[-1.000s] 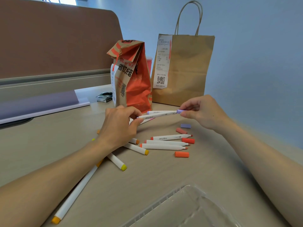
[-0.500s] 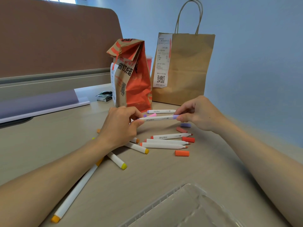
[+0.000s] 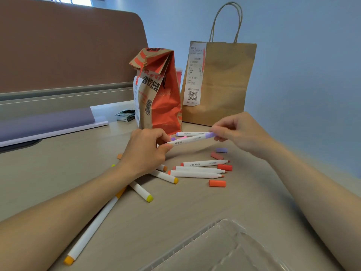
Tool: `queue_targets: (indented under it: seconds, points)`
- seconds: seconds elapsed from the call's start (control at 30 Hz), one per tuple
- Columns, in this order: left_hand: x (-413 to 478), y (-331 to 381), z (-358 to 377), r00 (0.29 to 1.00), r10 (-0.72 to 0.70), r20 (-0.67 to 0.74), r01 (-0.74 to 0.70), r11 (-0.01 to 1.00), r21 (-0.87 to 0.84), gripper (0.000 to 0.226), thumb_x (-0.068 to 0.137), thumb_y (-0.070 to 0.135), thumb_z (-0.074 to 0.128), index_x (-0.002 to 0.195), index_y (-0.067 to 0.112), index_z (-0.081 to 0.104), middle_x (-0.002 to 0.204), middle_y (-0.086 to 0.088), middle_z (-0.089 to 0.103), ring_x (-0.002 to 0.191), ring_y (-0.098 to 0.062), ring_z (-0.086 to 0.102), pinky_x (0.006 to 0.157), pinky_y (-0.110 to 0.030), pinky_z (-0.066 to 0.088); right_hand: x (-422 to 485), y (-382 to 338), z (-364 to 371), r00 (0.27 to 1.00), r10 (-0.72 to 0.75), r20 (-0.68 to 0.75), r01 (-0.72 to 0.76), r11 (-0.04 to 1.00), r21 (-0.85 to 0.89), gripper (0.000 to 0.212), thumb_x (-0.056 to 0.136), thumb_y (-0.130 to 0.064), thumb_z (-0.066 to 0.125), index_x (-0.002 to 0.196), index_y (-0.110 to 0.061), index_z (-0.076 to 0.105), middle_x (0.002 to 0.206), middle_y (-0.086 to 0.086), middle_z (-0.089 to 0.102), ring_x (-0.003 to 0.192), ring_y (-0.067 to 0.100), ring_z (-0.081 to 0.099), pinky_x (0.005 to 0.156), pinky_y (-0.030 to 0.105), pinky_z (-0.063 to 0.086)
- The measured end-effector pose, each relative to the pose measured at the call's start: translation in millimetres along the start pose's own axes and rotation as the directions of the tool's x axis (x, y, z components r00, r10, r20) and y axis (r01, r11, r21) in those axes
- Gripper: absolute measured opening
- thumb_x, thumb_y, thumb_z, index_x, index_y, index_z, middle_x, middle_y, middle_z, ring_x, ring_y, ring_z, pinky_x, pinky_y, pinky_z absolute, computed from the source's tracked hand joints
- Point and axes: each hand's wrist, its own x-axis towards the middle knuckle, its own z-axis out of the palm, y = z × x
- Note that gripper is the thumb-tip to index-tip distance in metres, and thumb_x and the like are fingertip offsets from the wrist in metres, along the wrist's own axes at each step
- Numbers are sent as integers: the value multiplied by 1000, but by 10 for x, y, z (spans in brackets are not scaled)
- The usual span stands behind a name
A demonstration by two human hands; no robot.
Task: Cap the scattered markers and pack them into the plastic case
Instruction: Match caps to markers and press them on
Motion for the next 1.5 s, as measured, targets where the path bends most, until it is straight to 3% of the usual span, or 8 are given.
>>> queue_targets:
  seconds: [0.13, 0.37, 0.53, 0.77, 0.9, 1.1, 1.4, 1.5]
  points:
    - [19, -12, -3, 985, -115, 132, 98, 987, 128, 5, 85, 32, 73, 80, 30, 72, 79, 16, 68, 80, -6, 57, 85, -34, 42, 28, 262, -276, 981, 115, -158, -124, 991, -50, 10, 93, -22, 66, 89, -24, 74, 89, 1, 73, 74, 11, 63, 74, 30, 55]
    - [22, 3, -41, 957, -180, 226, 115, 955, 272, 9, 84, 35, 72, 77, 32, 68, 88, 14, 59, 92, -10, 50, 80, -34, 30, 32, 337, -267, 983, 167, 79, -142, 957, -254, 6, 90, -25, 69, 92, -26, 76, 94, -12, 70, 90, 8, 61, 75, 21, 45]
    - [56, 46, -67, 980, -161, 112, 164, 986, -12, 23, 84, 11, 68, 69, 28, 69, 78, 11, 68, 77, -11, 59, 73, -33, 48, 40, 351, -270, 978, 176, 112, -143, 957, -254, 11, 94, -23, 64, 93, -29, 73, 100, -10, 67, 87, 5, 58, 76, 22, 43]
    - [186, 60, -140, 959, -260, 111, 282, 896, -344, 32, 91, -4, 52, 73, 15, 70, 78, -8, 68, 77, -14, 59, 70, -22, 43, 72, 405, -300, 971, 206, 119, -179, 962, -205, 17, 98, -21, 57, 97, -26, 74, 92, -14, 63, 82, 5, 55, 69, 19, 41]
    - [310, 79, -203, 955, -255, 152, 290, 908, -301, 32, 90, -3, 51, 71, 14, 70, 73, -1, 67, 62, 4, 55, 60, -8, 40, 88, 409, -293, 967, 199, 157, -160, 959, -234, 15, 97, -23, 60, 101, -24, 75, 95, -13, 64, 84, 6, 56, 74, 21, 42]
    - [621, 145, -233, 940, -287, 185, 324, 919, -223, 24, 90, 3, 57, 75, 12, 72, 71, 0, 67, 58, 1, 55, 58, -12, 42, 91, 442, -292, 964, 171, 205, -117, 962, -248, 10, 90, -29, 70, 97, -29, 76, 97, -15, 70, 92, 7, 63, 85, 25, 52]
    - [953, 165, -28, 928, -241, 284, 242, 970, 33, 17, 92, 12, 59, 90, 22, 73, 80, 9, 66, 85, -13, 63, 70, -23, 49, 98, 445, -274, 950, 168, 264, -93, 957, -273, 14, 79, -41, 78, 89, -32, 78, 89, -16, 72, 84, 9, 65, 77, 24, 52]
    - [1037, 140, 85, 929, -219, 298, 210, 976, 61, 19, 91, 12, 59, 97, 23, 72, 94, 8, 66, 99, -15, 61, 88, -29, 49, 99, 425, -243, 942, 164, 292, -87, 962, -260, 14, 81, -36, 77, 93, -29, 78, 91, -12, 72, 84, 9, 64, 74, 21, 50]
